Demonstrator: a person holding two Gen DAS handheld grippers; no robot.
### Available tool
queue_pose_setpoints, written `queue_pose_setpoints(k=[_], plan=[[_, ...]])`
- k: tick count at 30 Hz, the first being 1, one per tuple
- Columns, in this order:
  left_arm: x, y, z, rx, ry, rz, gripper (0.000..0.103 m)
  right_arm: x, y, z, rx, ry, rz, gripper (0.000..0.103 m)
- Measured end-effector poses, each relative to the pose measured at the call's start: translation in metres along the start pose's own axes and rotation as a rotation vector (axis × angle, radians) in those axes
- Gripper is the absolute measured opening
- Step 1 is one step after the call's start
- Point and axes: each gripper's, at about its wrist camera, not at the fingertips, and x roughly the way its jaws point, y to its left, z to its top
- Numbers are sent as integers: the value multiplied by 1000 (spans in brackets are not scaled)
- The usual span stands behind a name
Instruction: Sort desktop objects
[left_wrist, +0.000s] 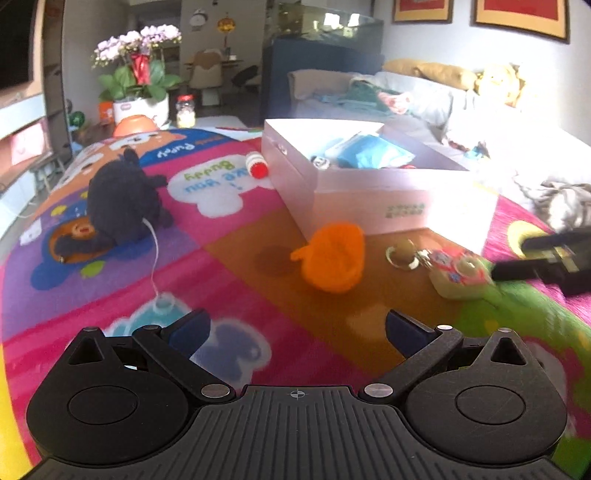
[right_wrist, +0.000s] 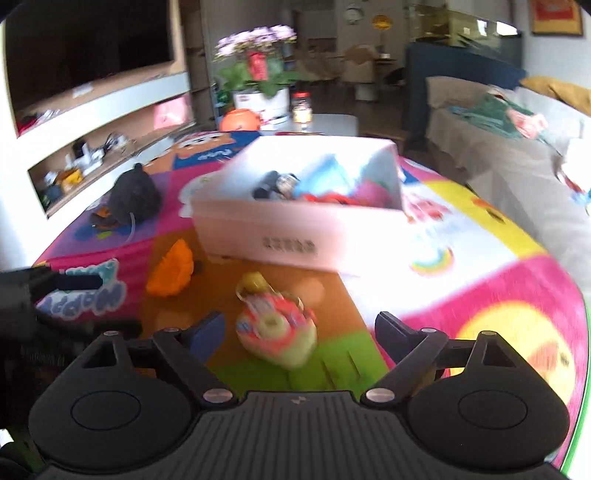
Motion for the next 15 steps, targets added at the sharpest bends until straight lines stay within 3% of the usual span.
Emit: queue_pose_setpoints(k=[4,7,9,15], plan=[[9,-11,17,-6,-22,2,103,0,-13,-23,86,-46,1,99],[18,-23,24,35,-26,11,103,2,-12,-36,51,-69,-48,100],[26,-29,27,59,-16,25,103,2,-14,-37,61,-72,-24,102],[41,-39,27,157,-3,120,103,8,-23,-36,123,-44,11,103]])
